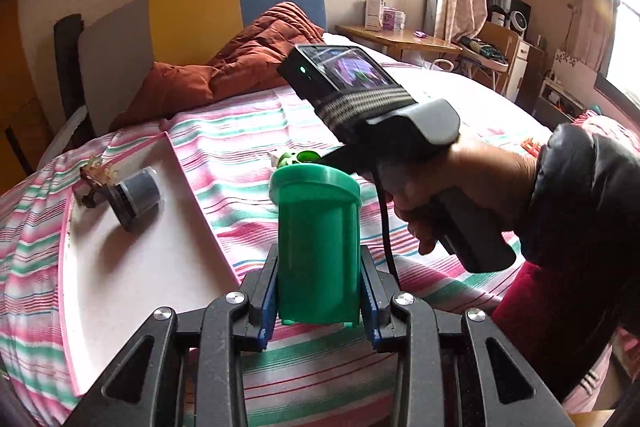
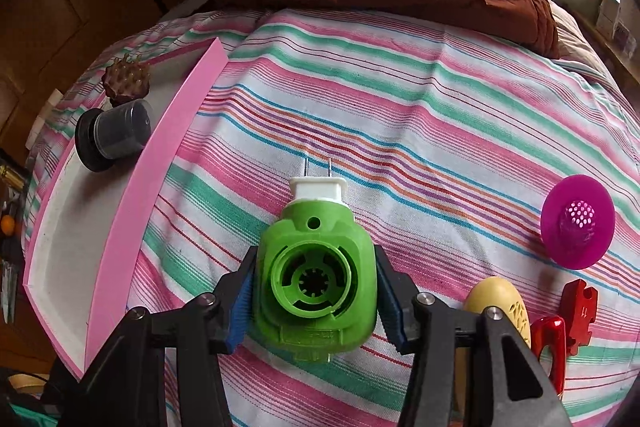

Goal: Organize rigid objects
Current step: 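Carry the green cup into the white tray and open the left gripper, then carry the green plug-shaped object into the white tray and open the right gripper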

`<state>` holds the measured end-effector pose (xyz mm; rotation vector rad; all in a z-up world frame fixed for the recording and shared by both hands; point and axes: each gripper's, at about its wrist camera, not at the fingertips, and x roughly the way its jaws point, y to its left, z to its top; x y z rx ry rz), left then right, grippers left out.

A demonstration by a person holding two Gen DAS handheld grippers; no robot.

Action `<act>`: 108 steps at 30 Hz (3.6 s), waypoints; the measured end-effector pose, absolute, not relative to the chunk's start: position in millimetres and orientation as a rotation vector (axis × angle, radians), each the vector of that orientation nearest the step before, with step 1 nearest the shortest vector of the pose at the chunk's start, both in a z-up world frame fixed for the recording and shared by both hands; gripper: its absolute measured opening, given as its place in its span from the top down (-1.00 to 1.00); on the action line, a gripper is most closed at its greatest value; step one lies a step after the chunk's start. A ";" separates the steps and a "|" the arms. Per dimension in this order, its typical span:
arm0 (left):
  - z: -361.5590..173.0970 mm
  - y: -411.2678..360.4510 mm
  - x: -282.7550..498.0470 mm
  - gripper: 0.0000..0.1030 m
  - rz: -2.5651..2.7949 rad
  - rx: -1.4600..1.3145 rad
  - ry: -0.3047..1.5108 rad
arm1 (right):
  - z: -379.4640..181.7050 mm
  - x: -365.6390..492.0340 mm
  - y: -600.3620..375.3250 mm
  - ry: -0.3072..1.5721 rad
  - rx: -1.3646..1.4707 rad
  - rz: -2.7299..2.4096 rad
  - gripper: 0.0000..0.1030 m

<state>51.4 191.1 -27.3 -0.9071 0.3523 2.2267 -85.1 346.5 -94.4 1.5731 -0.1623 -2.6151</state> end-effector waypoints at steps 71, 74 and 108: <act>-6.5 30.1 -33.5 -0.12 2.687 -1.076 0.009 | -97.7 -66.1 318.0 -0.064 1.530 -2.904 -0.02; -10.0 27.6 -28.3 -0.12 2.689 -1.090 0.007 | -98.8 -62.2 315.0 -0.050 1.502 -2.934 -0.02; -29.1 -5.7 -9.5 -0.12 2.754 -1.153 -0.025 | -63.6 -40.9 312.3 -0.333 1.508 -3.048 -0.01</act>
